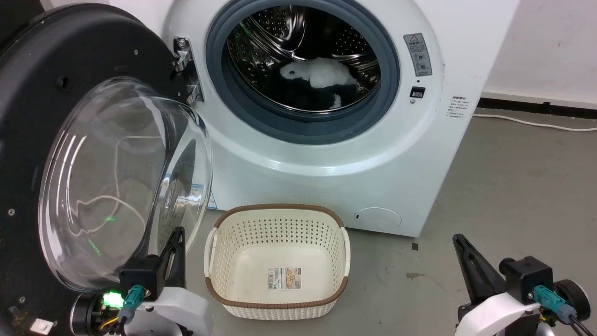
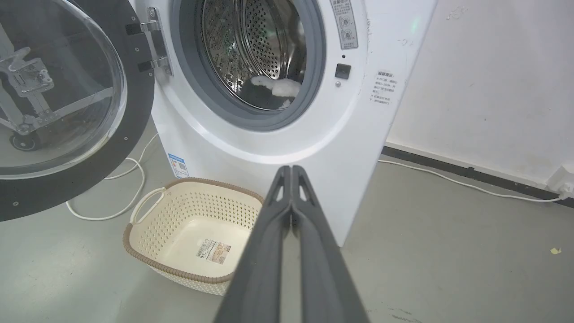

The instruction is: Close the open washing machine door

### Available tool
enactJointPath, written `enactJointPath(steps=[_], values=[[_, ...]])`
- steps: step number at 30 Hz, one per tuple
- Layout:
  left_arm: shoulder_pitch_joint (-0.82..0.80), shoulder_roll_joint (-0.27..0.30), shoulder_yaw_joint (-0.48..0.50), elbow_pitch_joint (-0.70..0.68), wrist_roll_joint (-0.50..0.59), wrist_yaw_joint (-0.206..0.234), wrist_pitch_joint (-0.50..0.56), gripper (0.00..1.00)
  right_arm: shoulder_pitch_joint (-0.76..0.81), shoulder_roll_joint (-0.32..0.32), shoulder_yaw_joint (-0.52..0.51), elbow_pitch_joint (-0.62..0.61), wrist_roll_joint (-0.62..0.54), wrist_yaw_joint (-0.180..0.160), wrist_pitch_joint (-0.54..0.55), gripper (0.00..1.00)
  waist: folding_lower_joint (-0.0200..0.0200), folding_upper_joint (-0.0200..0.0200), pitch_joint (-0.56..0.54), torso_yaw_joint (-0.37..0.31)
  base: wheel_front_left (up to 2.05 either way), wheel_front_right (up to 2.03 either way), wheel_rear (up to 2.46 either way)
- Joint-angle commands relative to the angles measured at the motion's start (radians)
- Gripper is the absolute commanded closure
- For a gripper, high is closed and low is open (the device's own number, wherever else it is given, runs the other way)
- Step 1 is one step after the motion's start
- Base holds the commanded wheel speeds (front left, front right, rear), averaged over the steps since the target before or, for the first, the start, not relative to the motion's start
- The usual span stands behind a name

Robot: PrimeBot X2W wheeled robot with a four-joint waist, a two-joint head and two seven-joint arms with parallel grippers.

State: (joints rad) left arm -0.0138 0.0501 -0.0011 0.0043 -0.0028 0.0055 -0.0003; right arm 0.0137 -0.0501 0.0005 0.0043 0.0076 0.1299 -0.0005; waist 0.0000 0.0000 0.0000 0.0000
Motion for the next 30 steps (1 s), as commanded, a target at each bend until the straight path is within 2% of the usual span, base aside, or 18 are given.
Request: enactJointPath(steps=[1,13,14,25,26,27,30], values=[[0.014,0.000,0.001,-0.004,0.003,-0.005,0.000,1.00,-0.014,0.000,0.000,-0.004,-0.008,0.001,0.000,1.00,0.0000,0.0000,0.000,0.000,0.00,0.00,0.00],[0.014,0.000,0.001,-0.004,0.003,-0.005,0.000,1.00,-0.014,0.000,0.000,-0.004,-0.008,0.001,0.000,1.00,0.0000,0.0000,0.000,0.000,0.00,0.00,0.00],[0.000,0.000,-0.001,0.000,0.000,0.001,0.000,0.00,0.000,0.000,0.000,0.000,0.001,0.000,0.000,0.00,0.0000,0.0000,0.000,0.000,0.00,0.00,0.00],[0.006,0.000,-0.012,0.009,-0.019,0.001,-0.018,0.00,0.014,0.000,0.002,0.008,0.025,0.000,-0.019,0.00,0.0000,0.0000,0.000,0.000,0.00,0.00,0.00],[0.007,0.001,-0.013,0.010,-0.021,0.001,-0.020,0.61,0.015,0.000,0.002,0.009,0.028,0.000,-0.021,0.00,0.0000,0.0000,0.000,-0.001,0.00,0.00,0.00],[0.007,0.001,-0.014,0.012,-0.024,0.001,-0.023,1.00,0.016,0.000,0.002,0.010,0.031,0.000,-0.023,0.00,0.0000,0.0000,0.001,-0.001,0.00,0.00,0.00],[0.006,0.001,-0.021,0.012,-0.033,-0.002,-0.033,1.00,0.021,0.000,0.001,0.016,0.044,0.000,-0.034,0.00,0.0000,0.0000,0.001,0.000,0.00,0.00,0.00]])
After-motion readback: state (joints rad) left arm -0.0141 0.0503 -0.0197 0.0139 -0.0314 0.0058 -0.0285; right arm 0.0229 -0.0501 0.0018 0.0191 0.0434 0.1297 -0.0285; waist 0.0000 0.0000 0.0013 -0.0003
